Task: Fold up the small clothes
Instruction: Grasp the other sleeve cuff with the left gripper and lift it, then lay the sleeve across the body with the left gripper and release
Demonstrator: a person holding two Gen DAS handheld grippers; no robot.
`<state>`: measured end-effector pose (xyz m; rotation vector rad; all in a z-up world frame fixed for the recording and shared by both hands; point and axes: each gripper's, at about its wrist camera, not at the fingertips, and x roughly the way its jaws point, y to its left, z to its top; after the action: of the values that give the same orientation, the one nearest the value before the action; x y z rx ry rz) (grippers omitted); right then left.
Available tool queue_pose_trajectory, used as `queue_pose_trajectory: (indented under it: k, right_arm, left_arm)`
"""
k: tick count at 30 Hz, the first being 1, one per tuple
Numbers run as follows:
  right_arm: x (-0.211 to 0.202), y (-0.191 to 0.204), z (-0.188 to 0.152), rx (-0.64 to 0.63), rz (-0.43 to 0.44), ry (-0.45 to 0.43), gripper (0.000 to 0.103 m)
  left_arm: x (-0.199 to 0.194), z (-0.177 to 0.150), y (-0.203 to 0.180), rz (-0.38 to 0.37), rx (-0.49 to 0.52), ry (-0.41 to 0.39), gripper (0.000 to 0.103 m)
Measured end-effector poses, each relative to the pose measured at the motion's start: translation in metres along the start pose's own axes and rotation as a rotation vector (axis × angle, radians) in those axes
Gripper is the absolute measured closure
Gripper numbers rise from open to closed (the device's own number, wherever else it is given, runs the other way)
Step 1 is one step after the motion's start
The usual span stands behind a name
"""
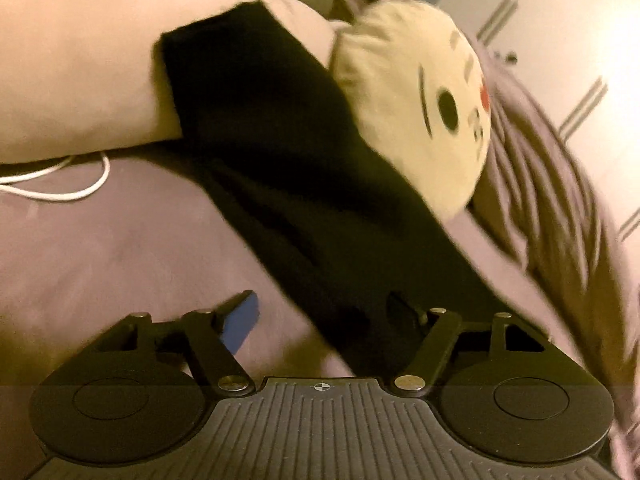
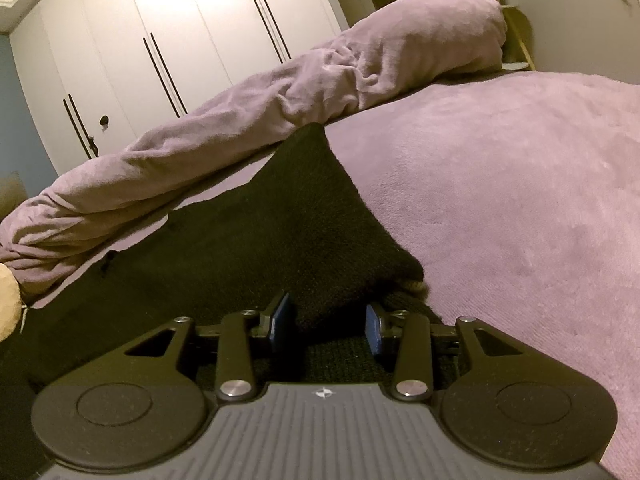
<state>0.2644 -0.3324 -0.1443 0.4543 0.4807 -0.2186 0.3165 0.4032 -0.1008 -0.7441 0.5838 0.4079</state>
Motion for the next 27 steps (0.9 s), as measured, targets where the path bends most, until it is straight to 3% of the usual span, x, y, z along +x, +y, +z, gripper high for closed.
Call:
queue_pose_trajectory:
  k: [4,6,7,8,9,13,16,20,24,27]
  right_arm:
    - [0.000,0.000,0.000,-0.003,-0.001,-0.001,0.065]
    - [0.001,0.000,-0.001,-0.007,-0.004,-0.001,0.064]
    - [0.001,0.000,-0.001,-0.009,-0.004,-0.001,0.064]
    - [0.001,0.001,-0.001,-0.010,-0.005,-0.001,0.064]
    - [0.002,0.001,-0.001,-0.011,-0.006,-0.001,0.064]
    - [0.002,0.001,0.000,-0.011,-0.005,-0.002,0.064]
    - [0.003,0.001,0.000,-0.009,-0.002,-0.003,0.064]
    - [0.002,0.000,-0.001,-0.007,0.000,-0.004,0.064]
    - [0.002,-0.001,-0.001,0.000,0.006,-0.006,0.064]
    - [0.002,-0.003,-0.001,0.004,0.011,-0.007,0.064]
  left_arm:
    - [0.016,0.018,0.017,-0.055,-0.128,-0.019,0.024]
    - [0.022,0.025,0.017,-0.055,-0.156,-0.024,0.031]
    - [0.025,0.028,0.014,-0.031,-0.138,-0.020,0.039]
    - [0.028,0.032,0.012,0.000,-0.113,-0.013,0.073]
    - [0.032,0.035,0.009,0.037,-0.085,0.008,0.086]
    - [0.013,0.041,0.002,-0.023,-0.041,-0.029,0.088]
    - [-0.008,0.037,-0.027,-0.043,0.088,-0.081,0.089]
    - [-0.042,0.018,-0.083,-0.133,0.248,-0.115,0.090]
    - [-0.076,-0.027,-0.160,-0.269,0.412,-0.079,0.090]
    - [-0.094,-0.080,-0.216,-0.380,0.531,0.001,0.090]
